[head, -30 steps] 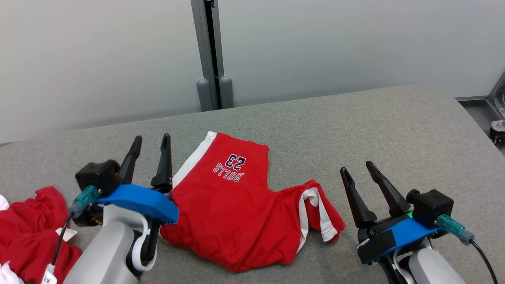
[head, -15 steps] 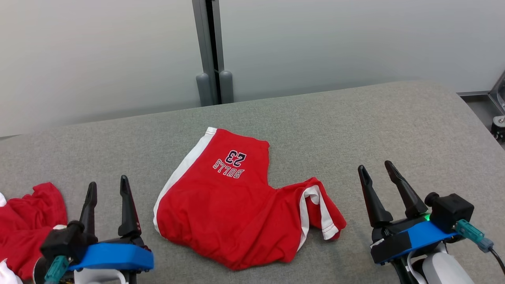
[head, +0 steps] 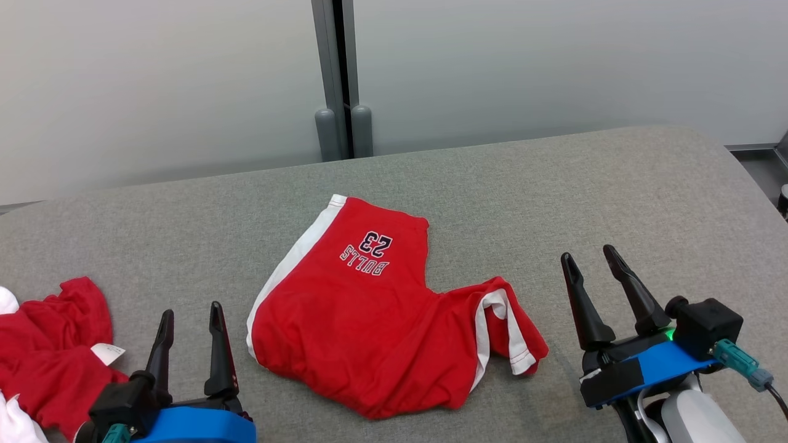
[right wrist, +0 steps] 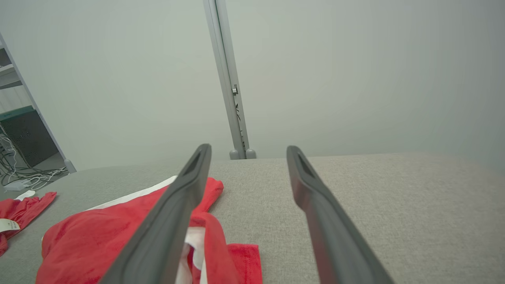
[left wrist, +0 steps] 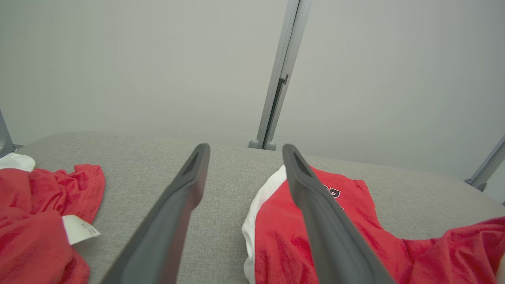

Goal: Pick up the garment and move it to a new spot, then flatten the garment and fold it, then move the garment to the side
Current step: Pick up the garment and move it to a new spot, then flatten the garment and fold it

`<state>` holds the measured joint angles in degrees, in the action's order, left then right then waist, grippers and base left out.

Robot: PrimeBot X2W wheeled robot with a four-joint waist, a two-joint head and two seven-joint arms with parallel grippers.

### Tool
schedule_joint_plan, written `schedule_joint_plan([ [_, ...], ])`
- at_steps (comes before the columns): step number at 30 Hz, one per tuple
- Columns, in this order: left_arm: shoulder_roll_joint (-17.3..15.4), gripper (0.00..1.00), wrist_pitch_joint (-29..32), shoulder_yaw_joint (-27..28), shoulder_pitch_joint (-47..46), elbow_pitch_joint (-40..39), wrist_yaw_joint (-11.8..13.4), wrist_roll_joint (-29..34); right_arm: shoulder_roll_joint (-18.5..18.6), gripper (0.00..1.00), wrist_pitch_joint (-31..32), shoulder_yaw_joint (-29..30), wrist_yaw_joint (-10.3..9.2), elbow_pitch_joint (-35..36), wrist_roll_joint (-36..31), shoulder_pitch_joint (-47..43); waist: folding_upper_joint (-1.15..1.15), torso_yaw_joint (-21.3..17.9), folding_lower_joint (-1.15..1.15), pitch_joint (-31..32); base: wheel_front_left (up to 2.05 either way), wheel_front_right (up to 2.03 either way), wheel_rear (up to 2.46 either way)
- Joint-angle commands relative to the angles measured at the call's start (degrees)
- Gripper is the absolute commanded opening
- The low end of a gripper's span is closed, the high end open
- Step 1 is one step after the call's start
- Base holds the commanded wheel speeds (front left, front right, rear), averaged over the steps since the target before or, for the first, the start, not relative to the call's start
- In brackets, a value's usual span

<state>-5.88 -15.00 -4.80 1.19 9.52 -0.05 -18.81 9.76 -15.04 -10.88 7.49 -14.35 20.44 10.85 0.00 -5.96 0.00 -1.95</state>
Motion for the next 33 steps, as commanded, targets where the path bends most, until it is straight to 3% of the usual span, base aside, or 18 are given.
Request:
schedule_joint_plan([
  [1,0.2,1.00,-0.3,0.5,-0.9,0.4,-0.6,0.7,0.3,1.00,-0.2,-0.1,0.01,0.1,0.1,0.5,0.00,0.0,0.00,0.0,0.00,0.00,0.00],
  [10,1.5,1.00,-0.3,2.4,-1.7,2.4,-2.8,2.3,0.5,1.00,-0.2,-0.3,0.01,-0.3,0.7,0.7,0.00,-0.6,0.00,-0.2,0.00,0.00,0.00],
  [20,2.3,1.00,1.3,-0.1,-2.1,6.0,-5.6,-0.6,0.9,1.00,-0.2,0.5,0.01,-0.4,0.8,0.5,0.00,-0.4,0.00,0.1,0.00,0.00,0.00],
  [24,2.2,1.00,8.0,-4.1,-2.2,6.4,-7.1,-5.1,1.3,1.00,-0.2,1.0,0.01,-0.6,0.9,0.5,0.00,-0.2,0.00,0.4,0.00,0.00,0.00],
  [33,-1.7,1.00,31.1,-16.7,1.0,3.2,-7.6,-18.0,1.1,1.00,-0.2,1.6,0.01,-0.4,0.6,1.1,0.00,-1.1,0.00,-0.2,0.00,0.00,0.00],
])
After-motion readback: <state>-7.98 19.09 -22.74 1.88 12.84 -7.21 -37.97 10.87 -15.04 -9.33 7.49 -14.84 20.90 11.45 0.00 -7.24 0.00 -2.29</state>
